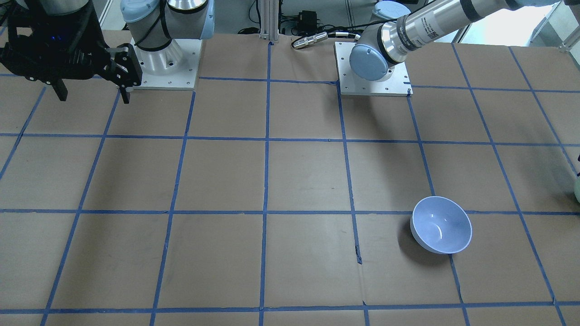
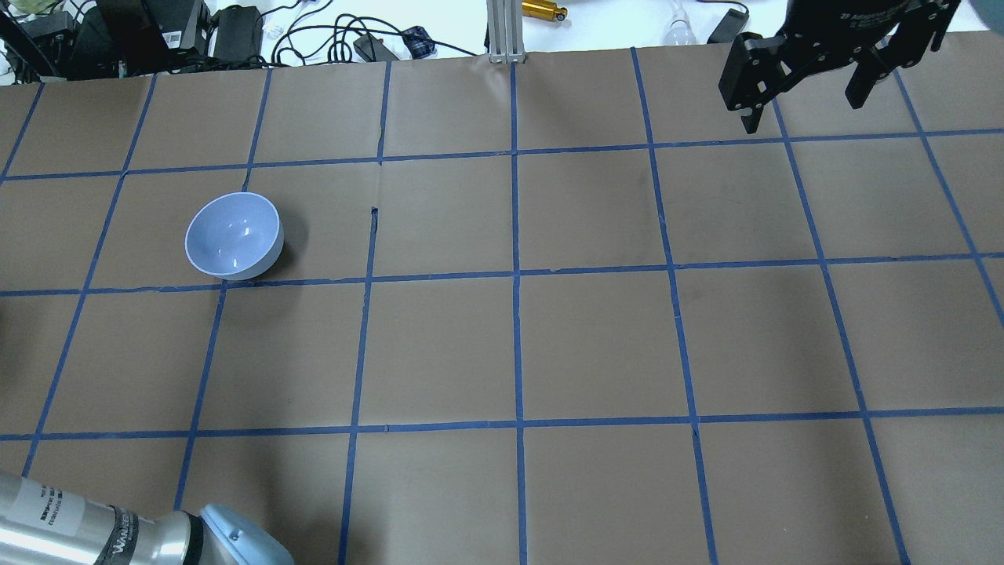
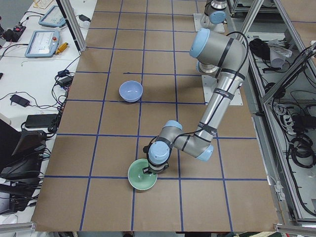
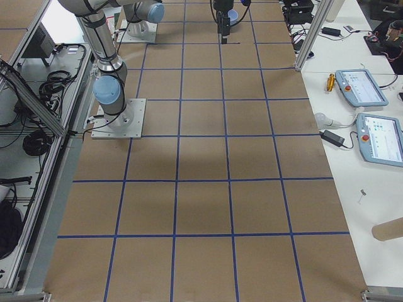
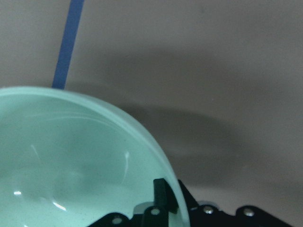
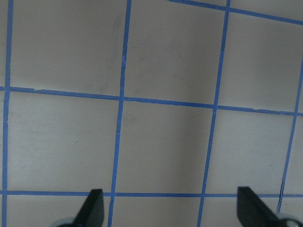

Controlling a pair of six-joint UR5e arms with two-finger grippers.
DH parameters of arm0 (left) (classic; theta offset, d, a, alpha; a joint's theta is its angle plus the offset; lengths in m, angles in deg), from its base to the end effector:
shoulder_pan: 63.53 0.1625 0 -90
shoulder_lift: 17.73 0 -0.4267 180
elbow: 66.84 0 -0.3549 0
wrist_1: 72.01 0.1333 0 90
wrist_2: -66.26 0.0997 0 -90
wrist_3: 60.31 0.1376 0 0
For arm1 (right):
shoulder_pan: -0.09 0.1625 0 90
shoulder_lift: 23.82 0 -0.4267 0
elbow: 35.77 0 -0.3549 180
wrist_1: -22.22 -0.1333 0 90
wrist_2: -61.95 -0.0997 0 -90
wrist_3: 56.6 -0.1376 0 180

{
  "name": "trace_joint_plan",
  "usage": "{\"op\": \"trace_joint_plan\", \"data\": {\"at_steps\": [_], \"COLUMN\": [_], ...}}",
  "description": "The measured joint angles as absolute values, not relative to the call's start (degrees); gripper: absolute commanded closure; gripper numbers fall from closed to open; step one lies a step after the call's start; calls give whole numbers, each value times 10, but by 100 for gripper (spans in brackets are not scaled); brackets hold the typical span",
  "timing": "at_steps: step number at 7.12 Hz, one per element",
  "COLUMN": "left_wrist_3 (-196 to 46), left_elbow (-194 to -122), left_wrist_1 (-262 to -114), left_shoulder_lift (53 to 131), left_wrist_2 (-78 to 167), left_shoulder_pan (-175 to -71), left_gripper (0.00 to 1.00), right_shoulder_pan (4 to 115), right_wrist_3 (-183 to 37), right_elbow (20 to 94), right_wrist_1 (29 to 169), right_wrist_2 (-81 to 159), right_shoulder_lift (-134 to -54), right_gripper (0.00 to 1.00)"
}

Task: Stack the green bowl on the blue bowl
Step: 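Lower the left gripper onto the mint green bowl and grasp its rim, then lift the green bowl with the left gripper and carry it over the blue bowl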

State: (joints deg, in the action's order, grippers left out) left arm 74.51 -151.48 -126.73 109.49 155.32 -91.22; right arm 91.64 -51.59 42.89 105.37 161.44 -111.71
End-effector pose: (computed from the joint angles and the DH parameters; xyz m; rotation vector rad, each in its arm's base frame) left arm 0.5279 -0.4301 0.1836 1.8221 2.4833 -0.0113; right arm 0.1233 -0.4681 0.5144 0.1651 -2.9697 0.0543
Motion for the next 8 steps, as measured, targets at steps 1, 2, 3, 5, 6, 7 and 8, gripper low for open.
{"op": "trace_joint_plan", "data": {"at_steps": [1,2,3,5,6,7,8], "left_wrist_3": [745,745,744,744,742,739,736], "left_elbow": [-1515,-1516,-1518,-1519,-1519,-1519,-1518], "left_wrist_1": [-1268,-1269,-1271,-1281,-1292,-1308,-1326], "left_shoulder_lift": [1093,1090,1087,1075,1066,1055,1042], "left_wrist_2": [1554,1556,1557,1559,1559,1560,1561], "left_shoulder_pan": [-912,-912,-913,-915,-917,-921,-927], "left_gripper": [100,100,100,100,100,100,100], "right_shoulder_pan": [916,916,916,916,916,916,916], "right_wrist_3": [-516,-516,-516,-516,-516,-516,-516], "right_elbow": [429,429,429,429,429,429,429], "right_wrist_1": [1054,1054,1054,1054,1054,1054,1054], "right_wrist_2": [1614,1614,1614,1614,1614,1614,1614], "right_shoulder_lift": [-1117,-1117,-1117,-1117,-1117,-1117,-1117], "right_gripper": [0,0,0,0,0,0,0]}}
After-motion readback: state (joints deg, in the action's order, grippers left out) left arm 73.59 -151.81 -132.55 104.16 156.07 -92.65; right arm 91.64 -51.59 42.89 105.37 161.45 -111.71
